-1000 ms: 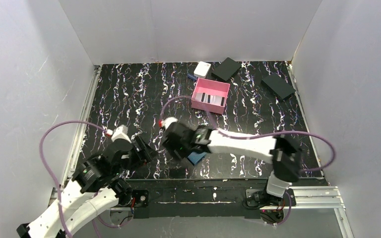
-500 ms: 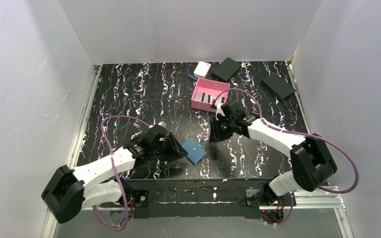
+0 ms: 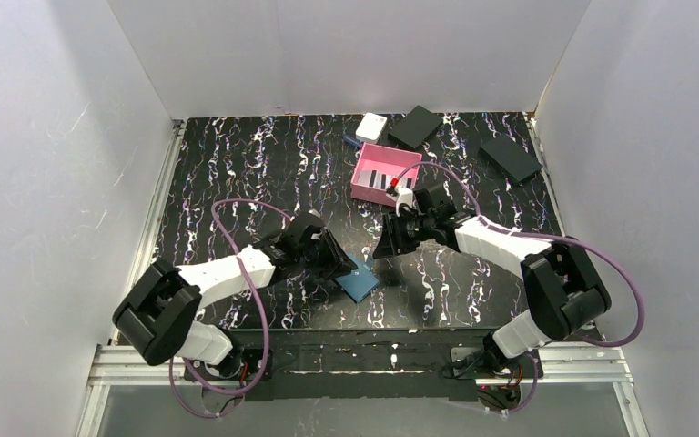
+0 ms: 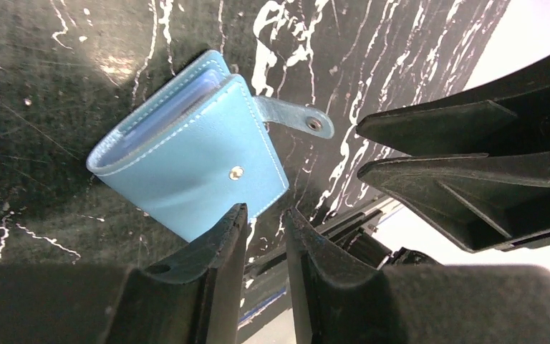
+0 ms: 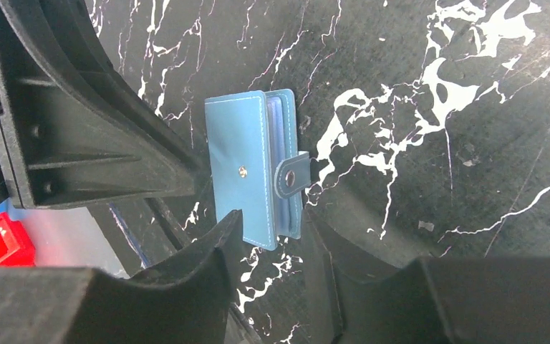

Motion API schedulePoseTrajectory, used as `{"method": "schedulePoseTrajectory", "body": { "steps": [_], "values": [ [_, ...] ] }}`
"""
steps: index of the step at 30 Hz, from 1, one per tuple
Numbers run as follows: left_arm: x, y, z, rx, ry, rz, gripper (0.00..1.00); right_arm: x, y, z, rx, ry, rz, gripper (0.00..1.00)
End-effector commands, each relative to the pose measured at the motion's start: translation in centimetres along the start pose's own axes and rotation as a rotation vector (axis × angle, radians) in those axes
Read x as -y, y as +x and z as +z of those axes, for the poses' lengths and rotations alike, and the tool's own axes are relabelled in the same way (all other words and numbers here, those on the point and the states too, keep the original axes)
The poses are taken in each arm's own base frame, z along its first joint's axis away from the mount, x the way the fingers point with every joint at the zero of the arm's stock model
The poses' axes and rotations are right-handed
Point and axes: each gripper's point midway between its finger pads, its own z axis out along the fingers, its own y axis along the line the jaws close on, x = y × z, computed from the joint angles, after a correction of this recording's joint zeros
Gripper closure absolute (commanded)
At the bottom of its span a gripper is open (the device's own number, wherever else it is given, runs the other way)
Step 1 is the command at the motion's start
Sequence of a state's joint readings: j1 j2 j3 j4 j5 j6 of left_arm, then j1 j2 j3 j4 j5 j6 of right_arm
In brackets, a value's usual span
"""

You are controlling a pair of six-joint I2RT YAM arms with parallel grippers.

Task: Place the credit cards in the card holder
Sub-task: Close the credit card at the center of the board.

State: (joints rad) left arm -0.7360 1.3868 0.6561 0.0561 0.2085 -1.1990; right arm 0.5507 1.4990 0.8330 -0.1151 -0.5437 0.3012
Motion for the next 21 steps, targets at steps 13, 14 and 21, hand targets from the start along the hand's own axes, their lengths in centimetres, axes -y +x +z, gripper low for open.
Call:
{"method": "schedulePoseTrajectory", "body": {
  "steps": [13,14,21],
  "values": [
    [-0.5,-1.6,1.7,-0.027,-0.039,0.029,0.76,0.6,-0.2,2.2,-0.032,-0.05,-0.036,0.64],
    [-0.7,-1.6,1.8,-0.03,-0.048,0.036,0.76,0.6,-0.3,2.2,-0.032,-0.049,-0.037,0.64],
    [-1.7,-1.5,2.4,-0.038,-0.087,0.041,0.78,0.3,-0.5,2.4,-0.022,-0.059,-0.037,0.63]
  ]
}}
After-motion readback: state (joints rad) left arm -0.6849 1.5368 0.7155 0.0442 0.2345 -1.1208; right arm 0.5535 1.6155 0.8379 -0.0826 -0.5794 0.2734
